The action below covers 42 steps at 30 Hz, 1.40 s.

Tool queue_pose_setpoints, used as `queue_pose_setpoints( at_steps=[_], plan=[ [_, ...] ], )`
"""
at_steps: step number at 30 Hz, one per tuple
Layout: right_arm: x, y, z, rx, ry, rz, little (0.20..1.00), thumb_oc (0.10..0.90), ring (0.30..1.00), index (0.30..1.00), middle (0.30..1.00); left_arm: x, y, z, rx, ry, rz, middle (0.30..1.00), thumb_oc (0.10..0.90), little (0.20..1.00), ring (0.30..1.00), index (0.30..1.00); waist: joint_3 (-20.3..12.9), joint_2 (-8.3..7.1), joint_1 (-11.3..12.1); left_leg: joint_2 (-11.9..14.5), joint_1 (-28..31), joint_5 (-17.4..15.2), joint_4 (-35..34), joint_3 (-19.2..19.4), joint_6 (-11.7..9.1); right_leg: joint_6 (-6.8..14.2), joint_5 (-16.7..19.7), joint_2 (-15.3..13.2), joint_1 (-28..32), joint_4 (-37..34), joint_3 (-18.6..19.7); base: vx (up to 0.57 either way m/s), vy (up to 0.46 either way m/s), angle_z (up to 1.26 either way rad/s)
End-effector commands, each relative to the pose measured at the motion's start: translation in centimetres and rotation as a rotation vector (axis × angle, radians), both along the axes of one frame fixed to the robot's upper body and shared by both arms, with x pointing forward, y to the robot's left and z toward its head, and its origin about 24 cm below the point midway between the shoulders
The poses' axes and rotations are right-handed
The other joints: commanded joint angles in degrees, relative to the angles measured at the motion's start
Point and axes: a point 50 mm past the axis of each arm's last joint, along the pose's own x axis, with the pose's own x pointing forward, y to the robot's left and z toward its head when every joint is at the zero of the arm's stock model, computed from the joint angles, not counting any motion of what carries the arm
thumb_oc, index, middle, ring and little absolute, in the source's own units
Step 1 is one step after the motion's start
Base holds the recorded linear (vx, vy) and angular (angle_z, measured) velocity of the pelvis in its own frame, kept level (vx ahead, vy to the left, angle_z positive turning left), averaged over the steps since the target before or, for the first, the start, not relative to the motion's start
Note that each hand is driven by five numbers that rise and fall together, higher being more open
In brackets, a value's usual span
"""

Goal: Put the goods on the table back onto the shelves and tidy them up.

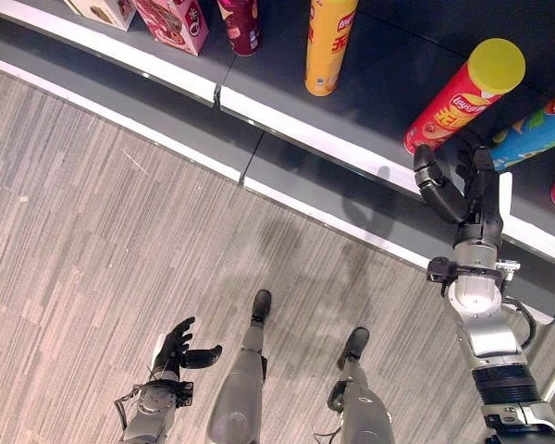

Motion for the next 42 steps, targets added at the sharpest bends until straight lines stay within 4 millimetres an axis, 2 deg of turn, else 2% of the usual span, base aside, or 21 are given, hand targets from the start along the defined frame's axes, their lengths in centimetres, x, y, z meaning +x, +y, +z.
queue_pose_setpoints(
  at_steps=[1, 23, 35, 42],
  plan=[
    [-0.3, -1.6, 4.7, -0.077, -0.198, -0.063, 0.9, 0.8, 0.9, 0.9, 0.9, -2.2, 2.2, -0.3, 0.058, 0.033, 0.029, 0.9, 0.8, 0.9, 0.9, 0.9, -2.54, -0.17, 0.37, -0.58, 2.41, -5.76, -1.63, 2.25, 0.0, 3.82, -1.42, -4.06, 0.13, 2.63, 0.04, 0.0, 0.0, 0.0],
    [1.5, -1.7, 6.5, -0.124, -0.194, -0.061, 0.9, 0.8, 0.9, 0.9, 0.9, -2.1, 2.2, -0.1, 0.049, 0.019, 0.029, 0.9, 0.8, 0.9, 0.9, 0.9, -1.58, 0.1, 1.61, -0.82, 1.25, -5.39, -1.63, 1.83, -0.09, 3.66, -1.59, -4.11, -0.78, 2.93, -0.41, 0.0, -0.001, 0.01],
    [2.1, -0.5, 6.4, -0.127, -0.184, -0.015, 0.9, 0.8, 0.9, 0.9, 0.9, -2.1, 2.1, -0.2, 0.043, 0.022, 0.033, 0.9, 0.8, 0.9, 0.9, 0.9, -1.88, -0.1, 2.07, -0.78, 1.42, -5.48, -1.63, 1.57, -0.07, 3.56, -1.85, -4.0, -0.45, 3.1, -0.75, 0.0, 0.0, 0.0],
    [1.9, -0.9, 6.2, -0.159, -0.17, -0.043, 0.9, 0.8, 0.9, 0.9, 0.9, -2.3, 2.2, -0.3, 0.044, 0.029, 0.042, 0.9, 0.8, 0.9, 0.9, 0.9, -2.09, -0.26, 1.95, -0.67, 1.73, -5.58, -1.63, 1.68, -0.05, 3.55, -1.98, -3.94, -0.29, 3.18, -0.71, 0.0, 0.0, 0.0]
  ],
)
